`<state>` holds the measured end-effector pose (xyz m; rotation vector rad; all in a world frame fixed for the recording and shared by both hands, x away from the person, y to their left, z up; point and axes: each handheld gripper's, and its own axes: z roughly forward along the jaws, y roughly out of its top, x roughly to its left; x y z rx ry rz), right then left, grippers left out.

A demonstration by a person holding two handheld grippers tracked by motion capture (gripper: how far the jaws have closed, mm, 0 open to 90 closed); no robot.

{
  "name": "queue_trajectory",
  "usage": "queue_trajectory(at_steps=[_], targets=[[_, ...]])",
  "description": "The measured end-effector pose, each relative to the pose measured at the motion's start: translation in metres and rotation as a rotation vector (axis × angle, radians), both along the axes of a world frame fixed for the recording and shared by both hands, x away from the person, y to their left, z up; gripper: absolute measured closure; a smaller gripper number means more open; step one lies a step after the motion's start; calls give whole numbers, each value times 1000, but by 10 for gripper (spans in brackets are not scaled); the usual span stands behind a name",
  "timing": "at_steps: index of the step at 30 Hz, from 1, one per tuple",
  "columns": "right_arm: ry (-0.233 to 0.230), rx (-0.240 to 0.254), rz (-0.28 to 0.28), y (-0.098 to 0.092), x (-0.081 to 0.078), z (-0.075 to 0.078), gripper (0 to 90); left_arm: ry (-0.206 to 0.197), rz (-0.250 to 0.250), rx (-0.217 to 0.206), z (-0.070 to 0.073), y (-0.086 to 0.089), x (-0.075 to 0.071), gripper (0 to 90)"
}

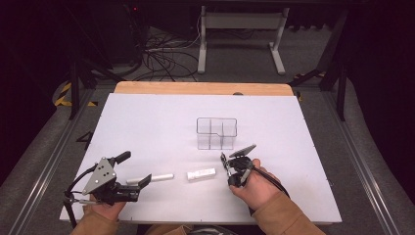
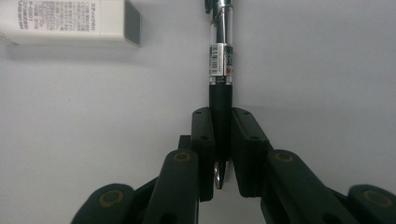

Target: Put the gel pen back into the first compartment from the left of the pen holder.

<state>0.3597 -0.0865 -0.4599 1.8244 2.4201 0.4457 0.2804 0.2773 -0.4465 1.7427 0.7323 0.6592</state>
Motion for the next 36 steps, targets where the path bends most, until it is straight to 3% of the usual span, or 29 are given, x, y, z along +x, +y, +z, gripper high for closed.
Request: queue_trajectory(at_steps=[5, 12, 18, 24, 31, 36], targets=[[6, 14, 4, -2, 0, 1, 809, -4, -1, 0, 0, 0, 0, 34], [-54, 63, 38, -15, -7, 31, 810, -2, -3, -5, 1, -1, 0, 34], [-82, 67, 74, -19, -11, 44, 810, -1, -9, -5, 1, -2, 0, 33], [-94, 55, 115, -20, -11, 51, 810, 16, -46, -20, 3, -2, 3, 15], [-114, 18, 225, -19, -10, 65, 810, 9, -91, -6, 12, -6, 5, 11], [-115, -20, 382, -16, -7, 76, 809, 4, -132, 9, 17, -10, 6, 15]])
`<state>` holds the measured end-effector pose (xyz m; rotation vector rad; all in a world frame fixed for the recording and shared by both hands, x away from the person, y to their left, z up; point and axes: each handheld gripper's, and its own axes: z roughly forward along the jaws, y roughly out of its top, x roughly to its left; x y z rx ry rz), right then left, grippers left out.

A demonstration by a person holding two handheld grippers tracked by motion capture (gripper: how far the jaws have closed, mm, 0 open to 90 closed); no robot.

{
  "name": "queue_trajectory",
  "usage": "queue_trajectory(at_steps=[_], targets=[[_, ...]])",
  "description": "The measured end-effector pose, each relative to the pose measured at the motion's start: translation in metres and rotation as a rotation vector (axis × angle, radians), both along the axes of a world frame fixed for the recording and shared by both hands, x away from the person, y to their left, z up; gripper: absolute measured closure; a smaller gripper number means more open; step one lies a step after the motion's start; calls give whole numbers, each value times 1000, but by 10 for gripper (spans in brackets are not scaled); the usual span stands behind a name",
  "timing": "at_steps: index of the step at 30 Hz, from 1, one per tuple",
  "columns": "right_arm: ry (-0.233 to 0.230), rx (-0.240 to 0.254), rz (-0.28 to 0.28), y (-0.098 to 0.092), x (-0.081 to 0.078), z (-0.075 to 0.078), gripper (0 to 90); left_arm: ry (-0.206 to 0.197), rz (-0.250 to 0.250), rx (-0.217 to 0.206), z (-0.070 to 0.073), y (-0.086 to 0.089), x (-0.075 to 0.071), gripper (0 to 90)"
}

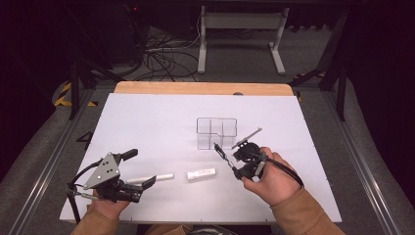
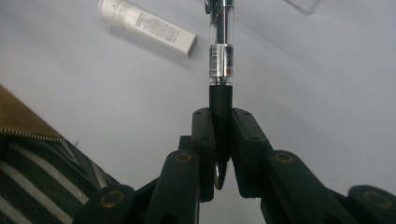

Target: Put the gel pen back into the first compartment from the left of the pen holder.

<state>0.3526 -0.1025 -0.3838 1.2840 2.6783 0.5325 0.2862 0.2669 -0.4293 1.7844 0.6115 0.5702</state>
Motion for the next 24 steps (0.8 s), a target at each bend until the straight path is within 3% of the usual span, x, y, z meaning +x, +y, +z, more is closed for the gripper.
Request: queue_trajectory(at_steps=[11, 14, 19, 24], targets=[[-100, -84, 417, 14, -2, 10, 808, 4, -67, 22, 8, -11, 3, 33], [-156, -110, 547, 18, -1, 11, 808, 1, -83, 29, 11, -15, 4, 35], [-137, -113, 612, 24, -3, 12, 808, 3, -106, 27, 14, -20, 6, 38], [-124, -126, 725, 28, -2, 11, 808, 14, -129, 16, 16, -25, 7, 42]])
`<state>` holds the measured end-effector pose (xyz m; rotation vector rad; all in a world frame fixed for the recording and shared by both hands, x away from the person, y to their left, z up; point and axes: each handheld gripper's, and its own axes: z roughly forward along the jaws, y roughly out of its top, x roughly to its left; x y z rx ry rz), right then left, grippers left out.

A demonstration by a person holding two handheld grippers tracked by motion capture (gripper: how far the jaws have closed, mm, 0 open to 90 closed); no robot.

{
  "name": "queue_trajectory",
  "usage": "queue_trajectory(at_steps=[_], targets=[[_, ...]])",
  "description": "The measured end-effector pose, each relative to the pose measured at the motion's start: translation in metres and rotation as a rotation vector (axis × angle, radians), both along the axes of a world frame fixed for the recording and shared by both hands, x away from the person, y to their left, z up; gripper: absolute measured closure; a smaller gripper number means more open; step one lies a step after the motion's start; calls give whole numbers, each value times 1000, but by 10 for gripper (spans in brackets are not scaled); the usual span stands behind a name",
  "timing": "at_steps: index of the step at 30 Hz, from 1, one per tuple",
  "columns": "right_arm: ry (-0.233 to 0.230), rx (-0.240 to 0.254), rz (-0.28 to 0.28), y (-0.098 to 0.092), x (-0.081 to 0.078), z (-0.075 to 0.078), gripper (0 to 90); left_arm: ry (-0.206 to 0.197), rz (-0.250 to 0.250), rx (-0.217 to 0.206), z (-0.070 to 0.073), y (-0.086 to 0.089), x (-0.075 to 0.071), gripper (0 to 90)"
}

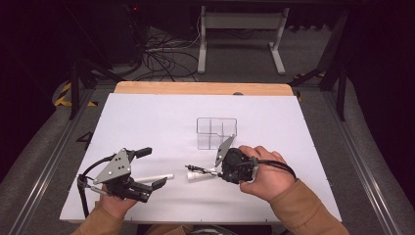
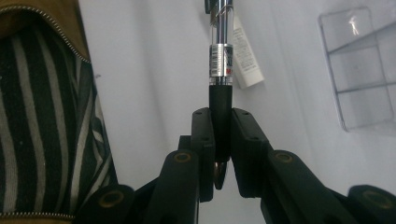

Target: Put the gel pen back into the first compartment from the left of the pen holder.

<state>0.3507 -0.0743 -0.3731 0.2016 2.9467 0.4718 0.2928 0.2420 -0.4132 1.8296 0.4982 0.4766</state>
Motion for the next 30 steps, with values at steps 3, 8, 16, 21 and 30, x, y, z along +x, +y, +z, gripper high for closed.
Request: queue_trajectory(at_steps=[3, 8, 16, 21, 30], targets=[[11, -4, 44, 3, -1, 0, 808, 8, -16, -4, 1, -1, 1, 44], [24, 6, 109, 6, -2, 0, 808, 27, -42, -15, 2, -4, 4, 46], [16, 5, 170, 11, -5, 0, 807, 30, -49, -1, 3, -10, 3, 42], [13, -5, 182, 13, -4, -1, 807, 33, -58, 22, 5, -13, 4, 42], [23, -19, 192, 20, -4, -4, 807, 86, -151, 159, 10, -40, 10, 106]])
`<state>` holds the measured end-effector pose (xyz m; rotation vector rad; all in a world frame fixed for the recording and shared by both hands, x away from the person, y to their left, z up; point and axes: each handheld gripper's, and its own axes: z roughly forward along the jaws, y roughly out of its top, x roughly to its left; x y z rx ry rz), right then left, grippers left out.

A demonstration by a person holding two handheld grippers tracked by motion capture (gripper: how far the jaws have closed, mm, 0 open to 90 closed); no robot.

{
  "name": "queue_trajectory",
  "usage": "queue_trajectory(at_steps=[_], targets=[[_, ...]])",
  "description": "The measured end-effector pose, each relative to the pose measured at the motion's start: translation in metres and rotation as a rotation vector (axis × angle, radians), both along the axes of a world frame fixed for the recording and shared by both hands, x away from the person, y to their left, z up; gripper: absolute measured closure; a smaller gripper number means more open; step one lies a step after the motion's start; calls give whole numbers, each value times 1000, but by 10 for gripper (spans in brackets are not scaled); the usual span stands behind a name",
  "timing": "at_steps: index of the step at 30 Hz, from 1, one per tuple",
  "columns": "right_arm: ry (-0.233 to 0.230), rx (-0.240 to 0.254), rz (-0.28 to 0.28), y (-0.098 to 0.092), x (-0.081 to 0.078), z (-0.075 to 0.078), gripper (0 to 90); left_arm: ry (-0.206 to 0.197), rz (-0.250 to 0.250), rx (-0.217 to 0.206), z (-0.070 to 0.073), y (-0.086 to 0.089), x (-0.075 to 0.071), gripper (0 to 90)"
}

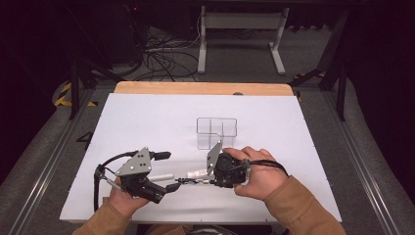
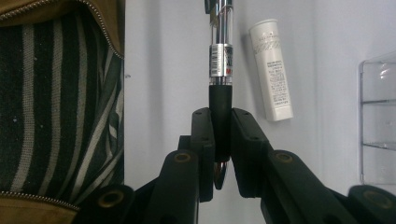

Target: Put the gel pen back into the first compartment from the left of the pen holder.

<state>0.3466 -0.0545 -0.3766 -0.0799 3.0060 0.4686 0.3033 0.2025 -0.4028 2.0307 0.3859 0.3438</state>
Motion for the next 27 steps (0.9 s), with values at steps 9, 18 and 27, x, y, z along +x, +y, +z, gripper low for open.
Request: queue_trajectory(at_steps=[9, 18, 27], targets=[[-10, -8, 18, 6, 0, -2, 807, 26, -84, 93, 1, -25, 4, 246], [-8, -13, 16, 9, -1, -4, 807, 59, -136, 202, -5, -46, 12, 335], [-9, -20, 20, 11, -3, -5, 807, 65, -176, 300, -9, -59, 16, 467]])
